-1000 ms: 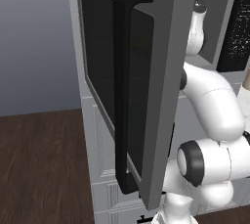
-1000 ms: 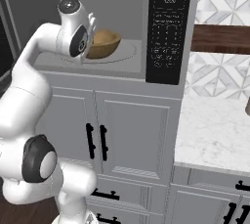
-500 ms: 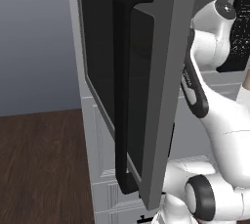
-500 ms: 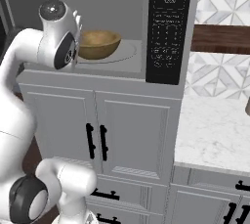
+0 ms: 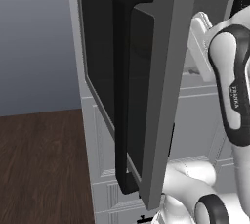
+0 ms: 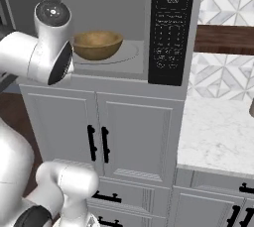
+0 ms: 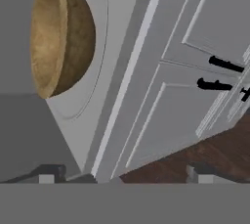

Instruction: Open the microwave, place the bowl with waffle inside the microwave, then close the microwave door and turn it on.

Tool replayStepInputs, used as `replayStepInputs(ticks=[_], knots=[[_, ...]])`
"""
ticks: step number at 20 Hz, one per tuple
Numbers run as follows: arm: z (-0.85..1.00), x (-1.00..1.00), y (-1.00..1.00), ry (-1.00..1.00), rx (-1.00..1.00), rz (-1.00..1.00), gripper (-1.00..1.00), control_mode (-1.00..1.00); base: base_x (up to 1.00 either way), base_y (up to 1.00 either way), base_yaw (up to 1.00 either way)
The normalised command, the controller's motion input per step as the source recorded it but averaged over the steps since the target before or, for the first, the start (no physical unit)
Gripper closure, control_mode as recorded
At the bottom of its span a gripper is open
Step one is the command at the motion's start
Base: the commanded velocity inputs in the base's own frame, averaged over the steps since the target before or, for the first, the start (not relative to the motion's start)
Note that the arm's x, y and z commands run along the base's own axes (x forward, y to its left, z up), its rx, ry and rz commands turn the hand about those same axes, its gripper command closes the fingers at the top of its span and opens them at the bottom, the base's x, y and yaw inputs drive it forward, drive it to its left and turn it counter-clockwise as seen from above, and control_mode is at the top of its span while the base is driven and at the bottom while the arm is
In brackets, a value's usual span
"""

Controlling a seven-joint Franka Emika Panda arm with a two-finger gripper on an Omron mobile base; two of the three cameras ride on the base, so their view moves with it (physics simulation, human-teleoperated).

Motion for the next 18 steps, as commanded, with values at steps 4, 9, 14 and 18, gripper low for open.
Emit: replayStepInputs(ticks=[4, 9, 14, 18], knots=[[0.20, -1.00, 0.14, 0.00, -0.24, 0.73, -1.00, -1.00, 0.00, 0.00, 0.00], [0.38, -0.96, 0.18, -0.05, -0.43, 0.77, -1.00, -1.00, 0.00, 0.00, 0.00], [0.10, -0.58, 0.00, -0.27, -0.47, 0.78, -1.00, -1.00, 0.00, 0.00, 0.00], [-0.22, -0.11, 0.00, -0.35, -0.48, 0.77, -1.00, -1.00, 0.00, 0.00, 0.00]])
